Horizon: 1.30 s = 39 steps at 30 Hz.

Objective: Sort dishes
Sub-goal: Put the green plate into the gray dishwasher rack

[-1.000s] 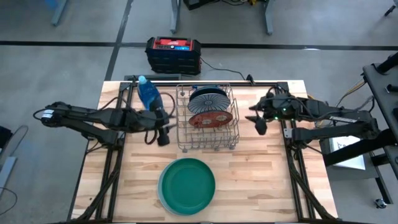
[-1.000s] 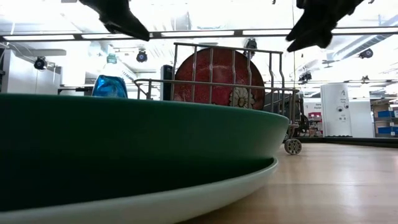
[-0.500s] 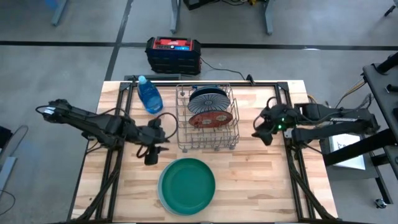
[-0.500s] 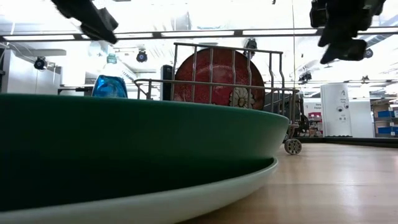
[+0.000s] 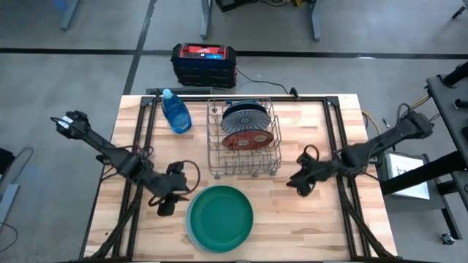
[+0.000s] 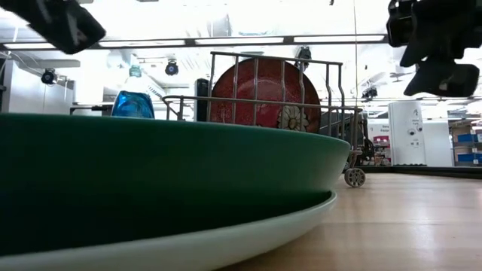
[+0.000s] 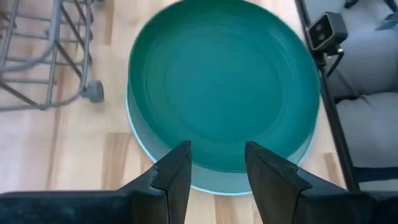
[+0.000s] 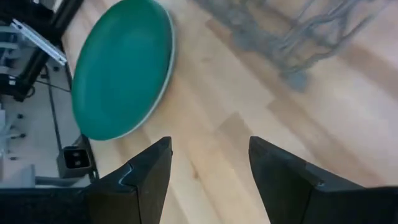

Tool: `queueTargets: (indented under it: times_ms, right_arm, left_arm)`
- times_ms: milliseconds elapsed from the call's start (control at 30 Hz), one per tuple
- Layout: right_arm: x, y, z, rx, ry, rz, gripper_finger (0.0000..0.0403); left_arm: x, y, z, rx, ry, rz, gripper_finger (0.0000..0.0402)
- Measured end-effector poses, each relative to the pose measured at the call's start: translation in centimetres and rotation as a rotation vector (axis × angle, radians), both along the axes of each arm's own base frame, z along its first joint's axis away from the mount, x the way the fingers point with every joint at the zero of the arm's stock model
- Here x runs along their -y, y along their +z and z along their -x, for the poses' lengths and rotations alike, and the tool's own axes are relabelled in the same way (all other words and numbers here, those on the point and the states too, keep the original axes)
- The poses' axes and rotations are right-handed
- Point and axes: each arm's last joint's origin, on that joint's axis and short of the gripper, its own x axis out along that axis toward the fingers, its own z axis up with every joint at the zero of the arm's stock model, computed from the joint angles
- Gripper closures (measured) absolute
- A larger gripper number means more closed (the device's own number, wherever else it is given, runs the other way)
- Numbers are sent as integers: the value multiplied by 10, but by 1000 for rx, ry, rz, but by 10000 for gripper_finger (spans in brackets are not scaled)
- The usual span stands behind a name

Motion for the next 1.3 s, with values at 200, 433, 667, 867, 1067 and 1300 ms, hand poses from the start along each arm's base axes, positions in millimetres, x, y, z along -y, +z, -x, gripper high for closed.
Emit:
queueTargets:
  times_ms: [200,433,667,867,1067,1300]
  right_arm:
    - [-31,-18,-22,24,1,-7,195]
    - [-55,-40,-53,-6,-20,-14,197]
    - [-78,-48,-89,-36,-36,12,192]
    - [-97,-52,-120,-44,-41,18,198]
    - [-106,-62,-147,-113,-36,87,197]
    - [-110,-69,-166,-232,-56,159,199]
  left_arm:
    - [18,-16,2,-52,7,-16,262]
    - [38,-40,-3,-138,-3,-61,266]
    - [54,-64,-9,-208,-2,-101,283]
    - [60,-77,-13,-231,-4,-123,285]
    - [62,-83,-16,-234,3,-142,285]
    - [63,-82,-17,-215,2,-131,285]
